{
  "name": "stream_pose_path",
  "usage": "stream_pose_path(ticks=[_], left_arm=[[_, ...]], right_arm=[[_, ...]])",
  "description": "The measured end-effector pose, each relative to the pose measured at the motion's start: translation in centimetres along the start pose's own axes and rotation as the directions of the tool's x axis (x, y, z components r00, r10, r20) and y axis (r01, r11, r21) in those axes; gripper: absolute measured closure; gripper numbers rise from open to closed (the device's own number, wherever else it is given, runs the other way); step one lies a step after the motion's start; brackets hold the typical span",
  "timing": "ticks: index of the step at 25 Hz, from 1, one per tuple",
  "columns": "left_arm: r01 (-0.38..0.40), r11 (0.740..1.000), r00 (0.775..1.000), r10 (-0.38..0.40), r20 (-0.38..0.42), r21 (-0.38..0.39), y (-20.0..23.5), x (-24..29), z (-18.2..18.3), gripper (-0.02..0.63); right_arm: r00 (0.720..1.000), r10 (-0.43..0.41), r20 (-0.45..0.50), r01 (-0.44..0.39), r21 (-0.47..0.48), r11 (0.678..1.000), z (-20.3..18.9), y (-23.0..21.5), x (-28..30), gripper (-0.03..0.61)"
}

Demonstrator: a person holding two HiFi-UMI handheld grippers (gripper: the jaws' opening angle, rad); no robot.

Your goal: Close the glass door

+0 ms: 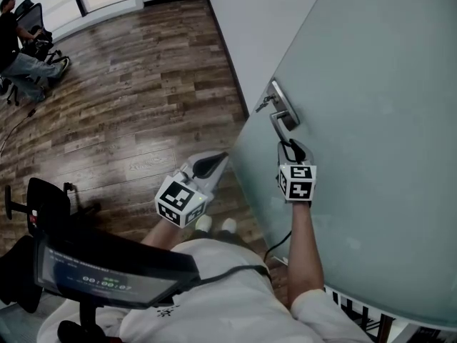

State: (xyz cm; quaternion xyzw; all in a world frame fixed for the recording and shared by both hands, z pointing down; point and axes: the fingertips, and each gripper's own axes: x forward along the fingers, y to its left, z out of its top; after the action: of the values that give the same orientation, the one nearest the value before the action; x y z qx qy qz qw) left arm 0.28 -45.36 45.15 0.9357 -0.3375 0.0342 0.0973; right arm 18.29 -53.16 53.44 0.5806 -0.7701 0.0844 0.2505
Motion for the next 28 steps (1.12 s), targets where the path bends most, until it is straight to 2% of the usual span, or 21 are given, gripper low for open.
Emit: stream_pose_path(ticks=[7,10,16,24,28], left_arm=[[-0.051,0.999,0.999,0.051,0.008,-0.002,1.2,0.8,1.8,0.612],[-0.084,0.996,0.996,0.084,0.008,-0.01,2.2,0.3,1.5,0.612],[-0.146,0.988,0.989,0.147,0.004,-0.041,3.2,-1.0,1.2,0.612],[-0.223,0.975,0.973,0.224,0.047,-0.018,-5.2,-8.5,-0.1,0.612],[-0.269,0.963,0.962,0.269,0.049,-0.021,-8.0,-10.3,-1.0,0.612]], right_arm=[[0.999,0.05,-0.01,-0.05,-0.036,0.998,1.6,0.8,1.4,0.457],[0.998,0.064,-0.012,-0.064,-0.073,0.995,2.1,2.7,2.7,0.46],[0.994,0.102,-0.026,-0.104,-0.079,0.991,3.7,6.7,5.3,0.46],[0.991,0.126,0.032,-0.121,-0.122,0.985,2.1,12.8,-2.5,0.46],[0.987,0.156,0.043,-0.15,-0.126,0.981,1.7,14.5,-4.0,0.46]])
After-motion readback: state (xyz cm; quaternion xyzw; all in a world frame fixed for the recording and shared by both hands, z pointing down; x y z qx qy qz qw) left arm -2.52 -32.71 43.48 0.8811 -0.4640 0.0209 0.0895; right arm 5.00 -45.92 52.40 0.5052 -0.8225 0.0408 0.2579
